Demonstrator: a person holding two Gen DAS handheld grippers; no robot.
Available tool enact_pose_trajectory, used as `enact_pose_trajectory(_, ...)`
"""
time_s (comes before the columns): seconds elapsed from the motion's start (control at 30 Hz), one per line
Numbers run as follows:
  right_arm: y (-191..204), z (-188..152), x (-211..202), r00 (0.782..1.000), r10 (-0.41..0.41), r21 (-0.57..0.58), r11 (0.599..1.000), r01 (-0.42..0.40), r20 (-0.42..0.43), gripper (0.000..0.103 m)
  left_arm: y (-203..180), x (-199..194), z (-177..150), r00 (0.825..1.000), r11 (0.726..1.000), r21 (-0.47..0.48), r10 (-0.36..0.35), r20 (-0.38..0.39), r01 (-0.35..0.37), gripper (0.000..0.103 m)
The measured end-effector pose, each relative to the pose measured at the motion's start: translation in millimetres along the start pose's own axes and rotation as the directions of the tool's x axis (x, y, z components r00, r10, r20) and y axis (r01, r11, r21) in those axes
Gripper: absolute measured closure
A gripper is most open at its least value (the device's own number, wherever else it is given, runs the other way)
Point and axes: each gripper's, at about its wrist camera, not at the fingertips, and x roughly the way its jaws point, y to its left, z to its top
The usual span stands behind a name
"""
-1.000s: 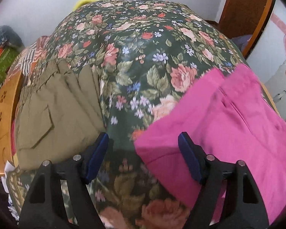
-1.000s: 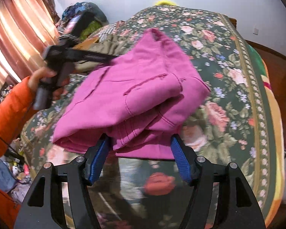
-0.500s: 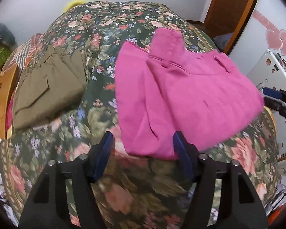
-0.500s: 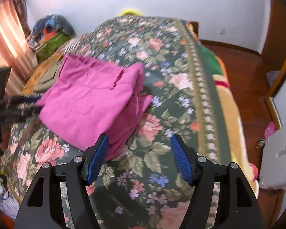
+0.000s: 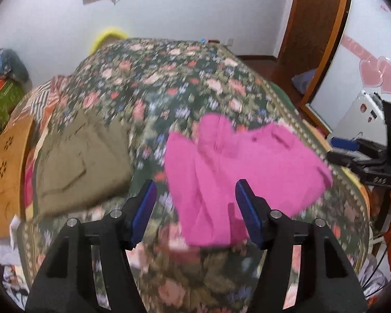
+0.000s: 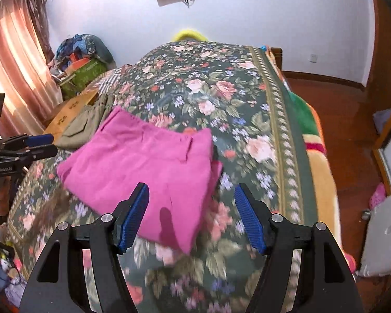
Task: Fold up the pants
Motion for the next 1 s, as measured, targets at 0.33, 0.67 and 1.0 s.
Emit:
enact_pose_trajectory(0.33,-23.6,27.1,68.2,0.991,0.071,0.049,0.997,-0.065,-0.111,0.064,-4.0,81.9,42.7,0.996,0.998,0.009,-0.065,-0.065,0.065,0.047)
enact_pose_trajectory(0.67,-28.7,38.3,81.1,0.989,0.121,0.027,0.993,-0.119,-0.081,0.091,10.2,100.2,37.0,0.992,0.994,-0.017,-0.112,-0.054,0.111,0.085)
enact_pose_trajectory(1.0,-11.6,62.5,82.8,0.991,0.134,-0.058,0.989,-0.134,-0.004,0.094,36.2,89.4,32.7,0.995,0.988,-0.123,-0.096,-0.002,0.095,0.087)
